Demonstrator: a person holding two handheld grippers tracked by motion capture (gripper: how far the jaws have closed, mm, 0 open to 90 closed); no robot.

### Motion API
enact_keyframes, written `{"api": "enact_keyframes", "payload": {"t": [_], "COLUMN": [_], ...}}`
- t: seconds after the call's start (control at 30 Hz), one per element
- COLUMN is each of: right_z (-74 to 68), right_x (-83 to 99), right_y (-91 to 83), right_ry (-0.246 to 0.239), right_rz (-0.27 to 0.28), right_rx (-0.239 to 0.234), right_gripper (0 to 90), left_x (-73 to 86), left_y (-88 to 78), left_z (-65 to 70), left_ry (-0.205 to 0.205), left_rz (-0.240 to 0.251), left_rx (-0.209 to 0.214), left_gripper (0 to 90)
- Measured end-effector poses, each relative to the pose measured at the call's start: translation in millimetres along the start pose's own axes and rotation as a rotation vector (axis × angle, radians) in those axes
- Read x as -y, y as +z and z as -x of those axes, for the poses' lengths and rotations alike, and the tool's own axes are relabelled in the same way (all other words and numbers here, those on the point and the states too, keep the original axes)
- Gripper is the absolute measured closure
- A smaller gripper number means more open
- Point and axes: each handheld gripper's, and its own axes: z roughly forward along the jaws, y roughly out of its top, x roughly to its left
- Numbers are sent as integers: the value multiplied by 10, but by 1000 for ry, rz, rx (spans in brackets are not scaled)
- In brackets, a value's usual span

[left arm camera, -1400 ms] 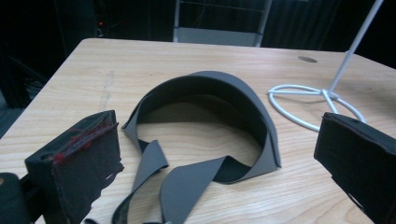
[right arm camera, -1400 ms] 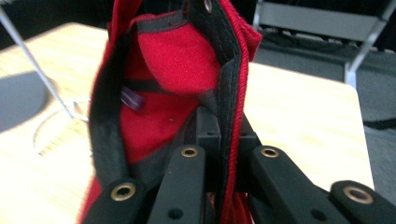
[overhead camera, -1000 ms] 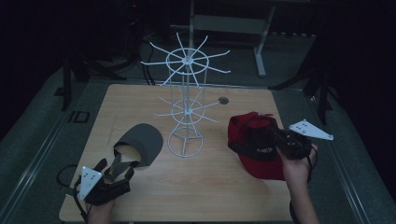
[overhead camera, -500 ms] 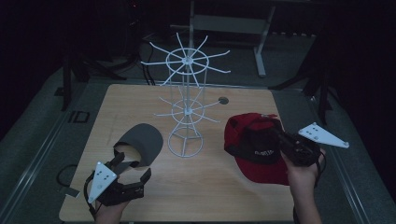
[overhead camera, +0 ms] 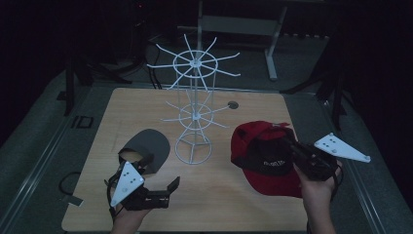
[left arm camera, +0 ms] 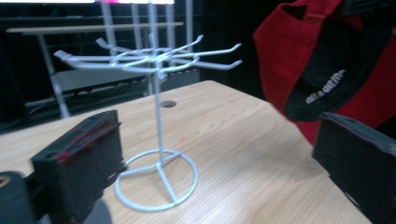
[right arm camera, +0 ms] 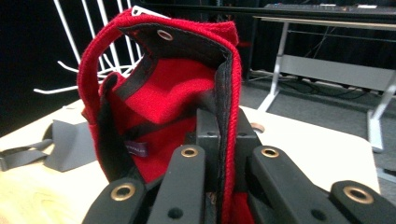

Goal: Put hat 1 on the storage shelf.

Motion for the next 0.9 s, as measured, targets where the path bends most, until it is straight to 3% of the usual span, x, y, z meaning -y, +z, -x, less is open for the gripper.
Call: {"api": "enact_keyframes", "payload": {"t": [0.27, 0.6, 0.9], "right_z": [-55, -147, -182], "right_x": [-28, -43, -43], "right_y": [-90, -134, -196], "right_ry": [13, 23, 24], "right_rz": [15, 27, 38], "right_rx": [-27, -69, -90], "right_gripper": [868, 868, 868], "left_x": [-193, -269, -477], "left_y": [217, 536, 864], "left_z": [216, 484, 660], "left_ry": [47, 44, 87], "left_rz": [-14, -21, -26], "left_rx": [96, 192, 211], "left_gripper": [29, 39, 39]}}
